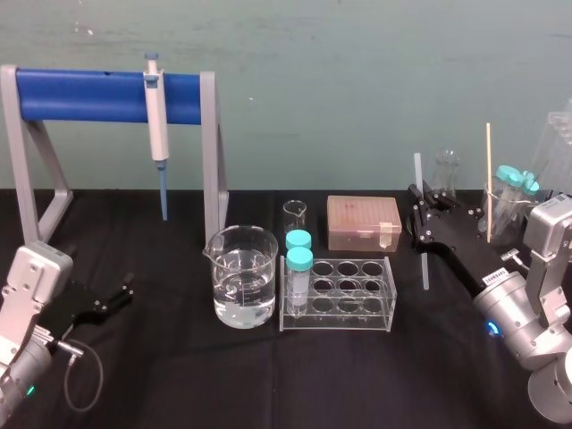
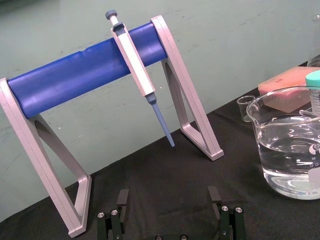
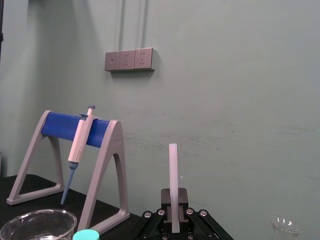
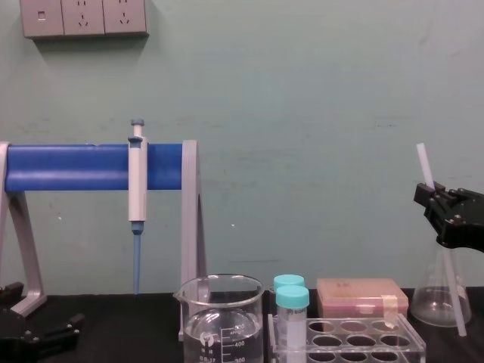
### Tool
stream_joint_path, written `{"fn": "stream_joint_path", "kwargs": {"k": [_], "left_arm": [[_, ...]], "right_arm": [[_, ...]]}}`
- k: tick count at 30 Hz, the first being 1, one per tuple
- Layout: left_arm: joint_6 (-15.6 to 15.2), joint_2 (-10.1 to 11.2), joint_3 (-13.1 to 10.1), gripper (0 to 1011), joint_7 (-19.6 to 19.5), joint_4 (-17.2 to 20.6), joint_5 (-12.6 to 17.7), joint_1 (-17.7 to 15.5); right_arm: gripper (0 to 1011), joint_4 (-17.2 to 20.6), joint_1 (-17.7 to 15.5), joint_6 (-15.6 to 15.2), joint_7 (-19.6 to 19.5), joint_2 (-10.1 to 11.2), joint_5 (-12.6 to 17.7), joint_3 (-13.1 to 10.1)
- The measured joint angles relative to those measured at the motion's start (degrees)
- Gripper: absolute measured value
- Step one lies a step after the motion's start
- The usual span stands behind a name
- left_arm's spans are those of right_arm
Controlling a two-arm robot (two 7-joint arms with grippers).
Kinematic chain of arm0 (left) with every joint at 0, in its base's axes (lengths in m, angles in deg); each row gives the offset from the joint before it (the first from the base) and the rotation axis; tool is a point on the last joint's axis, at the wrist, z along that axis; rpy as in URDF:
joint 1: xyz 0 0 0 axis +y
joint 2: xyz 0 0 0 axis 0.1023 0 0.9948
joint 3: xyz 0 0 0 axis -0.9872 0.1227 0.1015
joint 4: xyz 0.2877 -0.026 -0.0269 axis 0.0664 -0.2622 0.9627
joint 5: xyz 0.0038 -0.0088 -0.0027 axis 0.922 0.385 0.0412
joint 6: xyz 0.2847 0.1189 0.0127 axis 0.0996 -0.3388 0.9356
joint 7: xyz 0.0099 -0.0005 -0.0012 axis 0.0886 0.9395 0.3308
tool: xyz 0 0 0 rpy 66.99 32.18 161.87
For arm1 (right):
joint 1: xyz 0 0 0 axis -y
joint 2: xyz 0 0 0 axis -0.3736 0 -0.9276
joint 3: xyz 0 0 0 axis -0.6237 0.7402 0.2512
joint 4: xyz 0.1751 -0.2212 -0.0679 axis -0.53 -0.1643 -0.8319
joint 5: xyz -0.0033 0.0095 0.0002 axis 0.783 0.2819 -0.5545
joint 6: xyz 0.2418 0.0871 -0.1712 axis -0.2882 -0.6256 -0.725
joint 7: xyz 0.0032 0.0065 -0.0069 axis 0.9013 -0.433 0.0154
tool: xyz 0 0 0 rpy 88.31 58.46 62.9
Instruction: Pick up the stirring rod with one hand, then place it down.
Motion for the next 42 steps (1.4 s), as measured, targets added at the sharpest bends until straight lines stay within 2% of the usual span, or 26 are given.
{"fn": "stream_joint_path", "kwargs": {"k": [42], "left_arm": [[0.0, 0.0, 0.0, 1000, 0.0, 0.0, 0.0, 0.0]], "right_arm": [[72, 0.0, 0.0, 0.0, 0.0, 0.0, 0.0, 0.0]]}}
